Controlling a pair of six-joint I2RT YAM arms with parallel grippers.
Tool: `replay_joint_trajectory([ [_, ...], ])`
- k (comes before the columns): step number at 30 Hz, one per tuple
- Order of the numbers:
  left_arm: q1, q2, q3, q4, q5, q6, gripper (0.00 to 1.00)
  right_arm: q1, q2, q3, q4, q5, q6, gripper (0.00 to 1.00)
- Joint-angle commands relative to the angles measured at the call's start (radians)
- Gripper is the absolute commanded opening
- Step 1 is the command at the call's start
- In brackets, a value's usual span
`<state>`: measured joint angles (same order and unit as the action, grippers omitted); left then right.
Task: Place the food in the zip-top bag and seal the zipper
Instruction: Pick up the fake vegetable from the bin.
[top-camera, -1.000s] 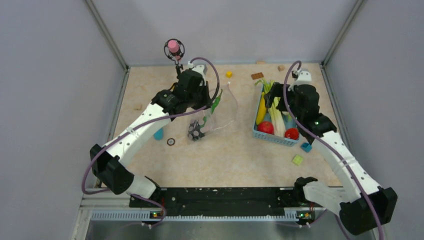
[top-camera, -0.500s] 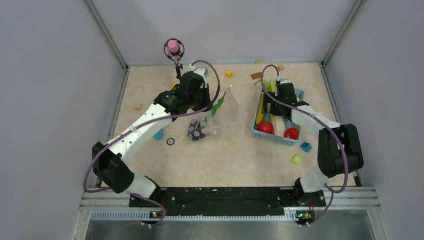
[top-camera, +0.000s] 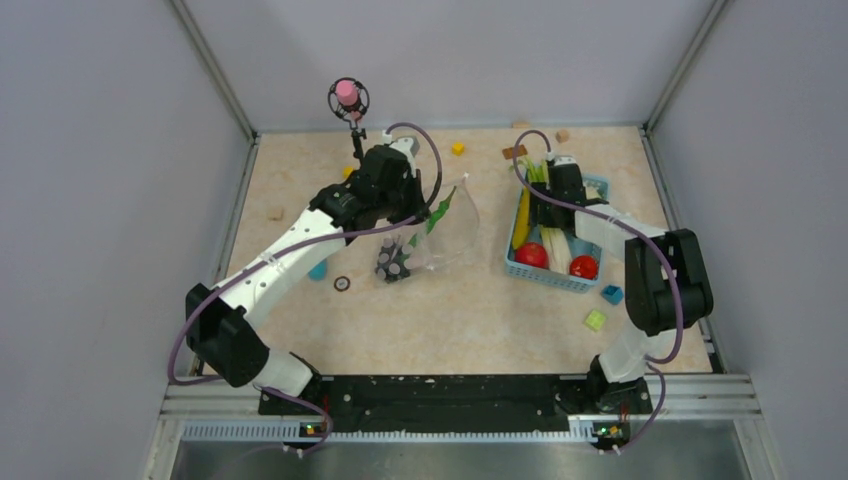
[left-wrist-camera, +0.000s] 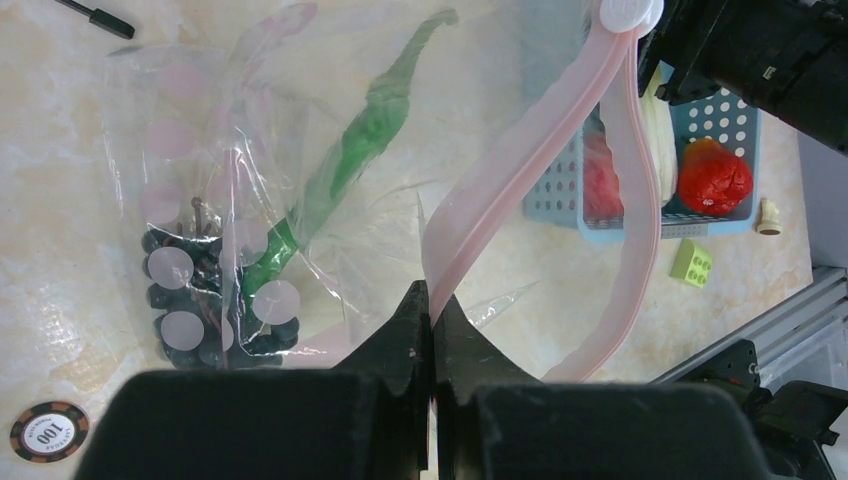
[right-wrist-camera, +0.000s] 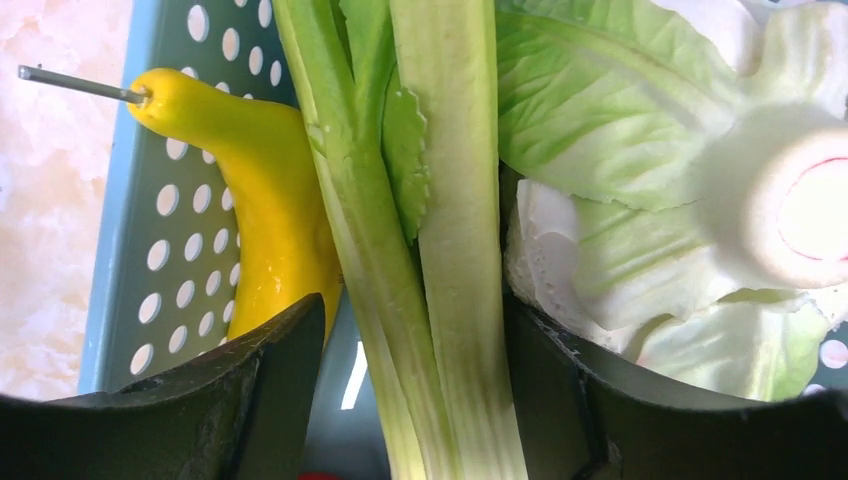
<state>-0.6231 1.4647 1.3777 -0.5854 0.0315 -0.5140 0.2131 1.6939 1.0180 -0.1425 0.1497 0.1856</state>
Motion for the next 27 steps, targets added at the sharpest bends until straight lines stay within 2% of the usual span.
replay_joint_trajectory([
  [1,0.006,-0.005,-0.006,0.043,0.019,-0.001,0.0,-0.008,0.011,0.034,0.045,0.059,-0.021,0.63],
  [3,0.006,-0.005,-0.006,0.043,0.021,-0.001,0.0,-0.008,0.007,0.027,0.048,0.071,-0.024,0.53],
  [7,0.006,-0.01,-0.011,0.046,0.018,-0.001,0.0,-0.006,-0.029,0.013,0.057,0.091,-0.028,0.26],
  [11,0.007,-0.016,-0.017,0.049,0.017,-0.004,0.0,-0.005,-0.095,-0.017,0.075,0.116,-0.027,0.13],
  [18,0.012,-0.021,-0.02,0.054,0.018,-0.016,0.0,-0.006,-0.246,-0.095,0.135,0.093,-0.037,0.01],
  [27,0.014,-0.025,-0.024,0.066,0.052,-0.033,0.0,-0.004,-0.444,-0.256,0.395,0.086,-0.053,0.0],
])
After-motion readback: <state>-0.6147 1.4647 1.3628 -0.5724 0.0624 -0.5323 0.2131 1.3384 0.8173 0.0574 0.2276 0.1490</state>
